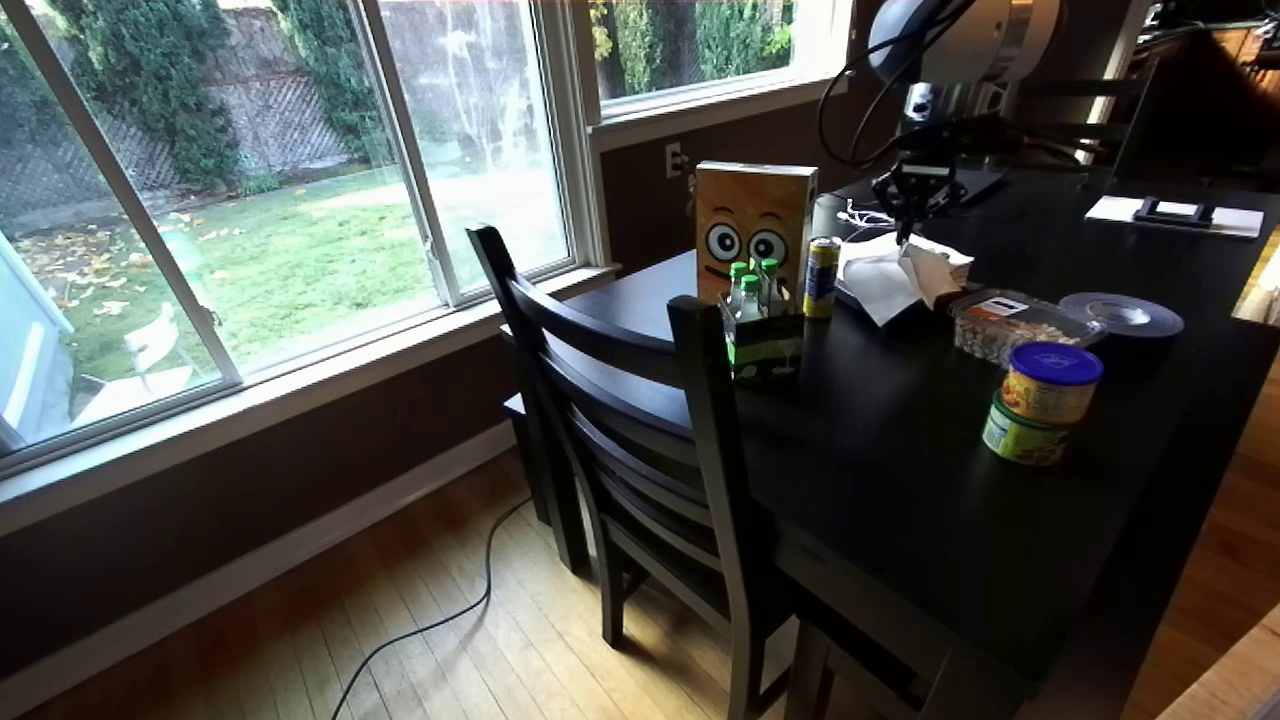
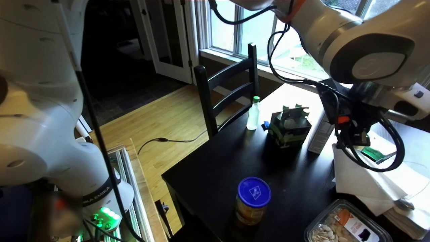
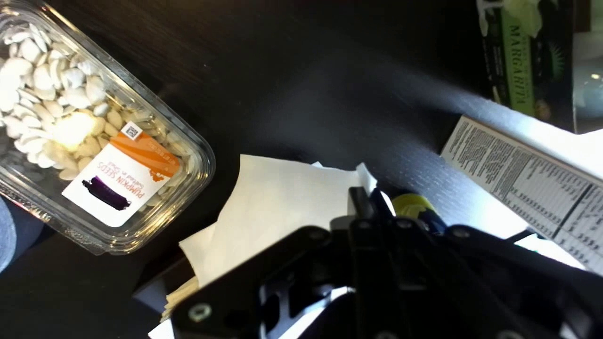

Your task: Put one paper towel on the table

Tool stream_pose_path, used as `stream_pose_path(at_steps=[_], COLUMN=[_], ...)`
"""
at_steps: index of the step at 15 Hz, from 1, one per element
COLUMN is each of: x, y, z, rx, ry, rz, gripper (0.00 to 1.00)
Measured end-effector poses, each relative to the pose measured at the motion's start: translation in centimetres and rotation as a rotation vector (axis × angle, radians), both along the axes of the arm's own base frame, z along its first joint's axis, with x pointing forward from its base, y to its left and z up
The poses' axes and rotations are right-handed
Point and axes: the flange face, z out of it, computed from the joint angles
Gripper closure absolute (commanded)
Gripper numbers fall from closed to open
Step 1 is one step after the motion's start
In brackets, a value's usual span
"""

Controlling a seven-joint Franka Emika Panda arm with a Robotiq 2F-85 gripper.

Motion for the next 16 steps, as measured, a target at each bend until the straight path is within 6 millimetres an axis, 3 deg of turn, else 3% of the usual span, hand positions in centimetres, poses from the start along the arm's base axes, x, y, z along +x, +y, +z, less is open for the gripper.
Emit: stream_pose_path(at_steps=[16], x=[-4.9], y=[4.1], z=[2.7], rx=[0.084], ry=[0.027], rz=[0.464], gripper=[1.00])
